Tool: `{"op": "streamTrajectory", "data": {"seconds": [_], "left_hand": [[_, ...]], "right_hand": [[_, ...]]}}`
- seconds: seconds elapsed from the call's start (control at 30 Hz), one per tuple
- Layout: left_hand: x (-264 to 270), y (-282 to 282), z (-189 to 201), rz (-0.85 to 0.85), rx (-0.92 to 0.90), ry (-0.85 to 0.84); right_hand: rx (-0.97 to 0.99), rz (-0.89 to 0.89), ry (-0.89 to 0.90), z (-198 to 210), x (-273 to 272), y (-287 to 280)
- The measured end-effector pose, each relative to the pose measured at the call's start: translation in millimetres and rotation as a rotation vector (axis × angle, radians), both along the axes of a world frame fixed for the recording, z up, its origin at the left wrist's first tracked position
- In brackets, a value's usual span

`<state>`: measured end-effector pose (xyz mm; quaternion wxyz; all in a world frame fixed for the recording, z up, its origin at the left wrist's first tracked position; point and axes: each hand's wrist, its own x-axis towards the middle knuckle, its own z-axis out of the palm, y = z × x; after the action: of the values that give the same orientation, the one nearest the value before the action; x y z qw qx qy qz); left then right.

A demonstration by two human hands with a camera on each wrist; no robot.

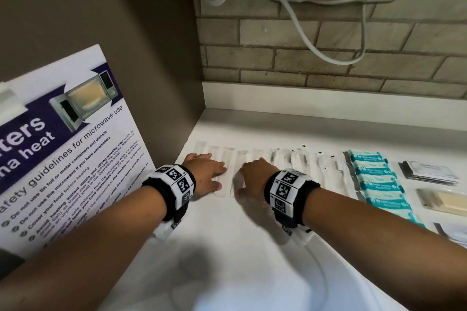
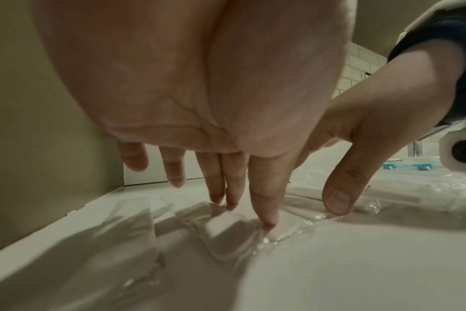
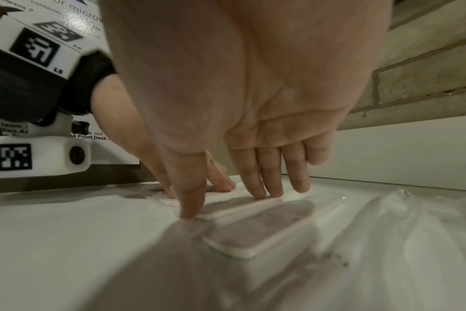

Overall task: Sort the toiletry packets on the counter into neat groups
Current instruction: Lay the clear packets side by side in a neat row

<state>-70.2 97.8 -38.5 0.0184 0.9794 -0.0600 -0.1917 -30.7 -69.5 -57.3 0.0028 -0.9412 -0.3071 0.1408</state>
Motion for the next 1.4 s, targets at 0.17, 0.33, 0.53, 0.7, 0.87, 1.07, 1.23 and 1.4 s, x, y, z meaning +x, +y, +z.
{"op": "streamTrajectory", "data": {"seconds": [0.17,0.33,0.53,0.7,0.87,1.07,1.23,1.4], "left_hand": [[2,1,0,0.001,-0.010,0.013],[5,1,-2,0.000,0.000,0.017],[11,9,-4,0.030,-0.033,-0.060],[18,34,-6,0.229,-0.035,-0.098],[13,41,-9,0.222,0.090,-0.069],[13,43,-14,0.229,0.128,-0.058],[12,45,-14,0.216,0.123,-0.081],[13,46,-16,0.202,0.125,-0.085]], "right_hand": [[-0.004,0.002,0.005,1,-2,-1],[-0.001,0.002,0.016,1,-3,-1],[0.029,-0.010,-0.005,15,-6,3],[0.078,0.020,-0.028,22,-14,24],[0.029,0.101,-0.036,15,-12,52],[-0.046,0.091,-0.026,11,-7,69],[-0.061,0.086,-0.015,10,-6,75],[-0.027,0.061,-0.019,11,-8,73]]}}
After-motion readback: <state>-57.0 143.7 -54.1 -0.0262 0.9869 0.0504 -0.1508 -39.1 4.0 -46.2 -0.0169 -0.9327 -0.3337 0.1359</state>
